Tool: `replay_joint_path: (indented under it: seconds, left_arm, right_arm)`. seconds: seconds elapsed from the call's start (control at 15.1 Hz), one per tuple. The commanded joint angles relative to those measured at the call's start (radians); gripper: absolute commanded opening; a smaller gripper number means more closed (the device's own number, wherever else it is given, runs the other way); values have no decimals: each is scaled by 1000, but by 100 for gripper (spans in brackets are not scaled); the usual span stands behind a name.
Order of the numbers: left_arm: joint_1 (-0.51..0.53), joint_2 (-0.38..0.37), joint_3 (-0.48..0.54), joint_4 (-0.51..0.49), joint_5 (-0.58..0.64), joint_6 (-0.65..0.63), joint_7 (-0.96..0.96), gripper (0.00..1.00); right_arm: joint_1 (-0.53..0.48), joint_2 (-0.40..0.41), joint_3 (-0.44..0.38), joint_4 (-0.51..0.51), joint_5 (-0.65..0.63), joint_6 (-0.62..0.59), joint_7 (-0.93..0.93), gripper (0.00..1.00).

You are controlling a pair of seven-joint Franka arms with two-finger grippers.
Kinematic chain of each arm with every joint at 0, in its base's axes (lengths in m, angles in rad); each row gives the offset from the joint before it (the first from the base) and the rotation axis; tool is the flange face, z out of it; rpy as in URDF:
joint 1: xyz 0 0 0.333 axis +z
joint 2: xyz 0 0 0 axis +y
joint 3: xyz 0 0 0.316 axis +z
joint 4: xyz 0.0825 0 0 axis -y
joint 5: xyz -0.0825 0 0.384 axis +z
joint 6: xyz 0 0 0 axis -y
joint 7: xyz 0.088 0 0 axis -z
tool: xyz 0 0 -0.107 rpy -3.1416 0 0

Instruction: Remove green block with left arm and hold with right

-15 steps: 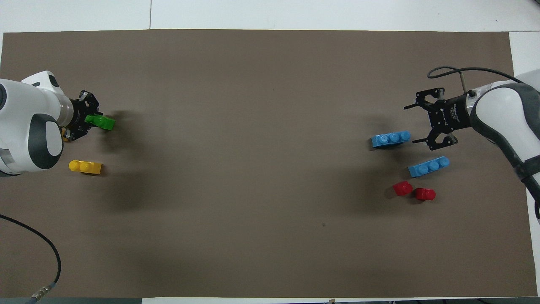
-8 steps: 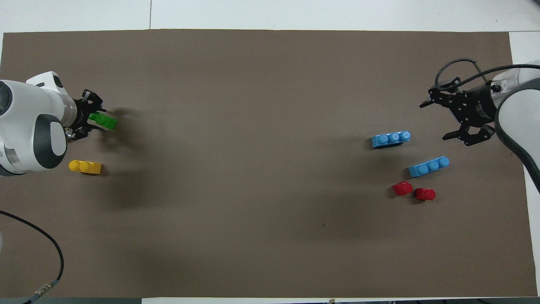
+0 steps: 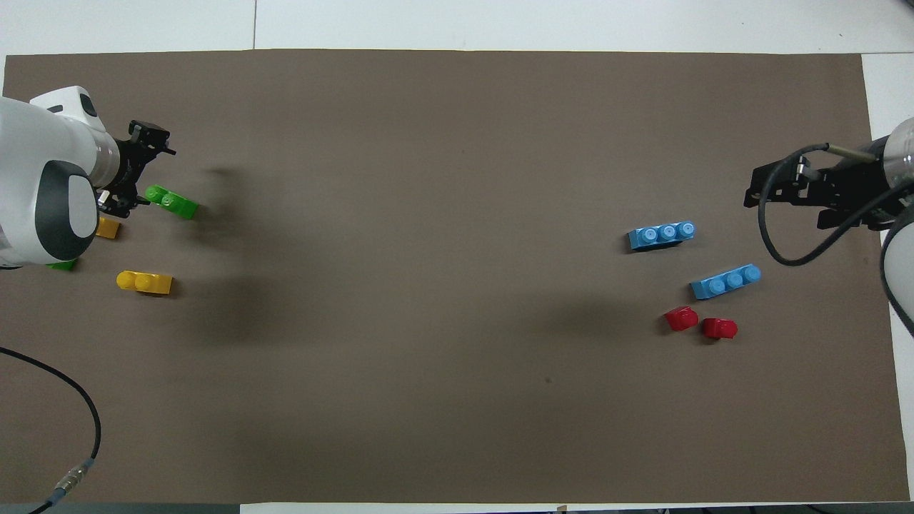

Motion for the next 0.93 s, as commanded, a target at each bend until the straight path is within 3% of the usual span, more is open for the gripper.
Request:
replay_joint_path:
  seconds: [0.0, 0.4, 0.6, 0.86]
  left_arm:
    - [-34, -66, 6, 7, 51, -77, 17, 100]
    - [-79, -167, 6, 7, 104, -182, 105, 100]
    - [-77, -224, 4, 33, 100, -287, 310, 100]
    - [-68, -250, 3, 141, 71, -511, 663, 100]
  right_arm:
    - [9, -45, 4, -15, -22, -35, -104, 100]
    - [-9, -39, 1, -12, -25, 11, -208, 100]
    - [-5, -43, 2, -17, -76, -24, -233, 100]
    - [-6, -43, 1, -17, -88, -38, -236, 100]
